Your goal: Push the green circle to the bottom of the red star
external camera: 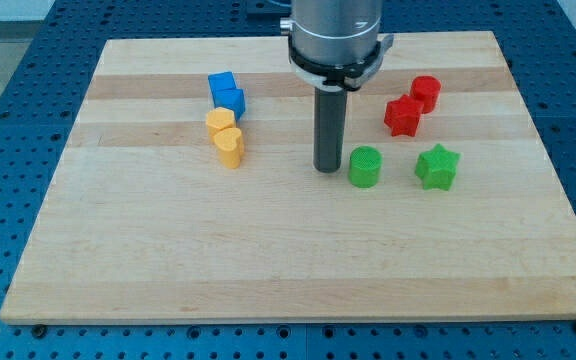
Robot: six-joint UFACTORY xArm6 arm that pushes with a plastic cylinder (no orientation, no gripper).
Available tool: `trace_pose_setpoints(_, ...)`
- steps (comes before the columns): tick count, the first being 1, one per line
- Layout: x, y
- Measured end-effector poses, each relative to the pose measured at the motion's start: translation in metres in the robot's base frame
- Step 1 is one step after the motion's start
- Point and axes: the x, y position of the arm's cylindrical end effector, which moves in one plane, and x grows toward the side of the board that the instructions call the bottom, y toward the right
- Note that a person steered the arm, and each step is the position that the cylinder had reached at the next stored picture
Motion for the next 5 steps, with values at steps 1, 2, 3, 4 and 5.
trace_pose_setpoints(1,0.0,0.015)
trace_pose_setpoints(2,0.0,0.03)
trace_pose_setpoints(3,0.0,0.044)
trace_pose_setpoints(4,-0.007,0.044)
trace_pose_setpoints(5,-0.028,0.046)
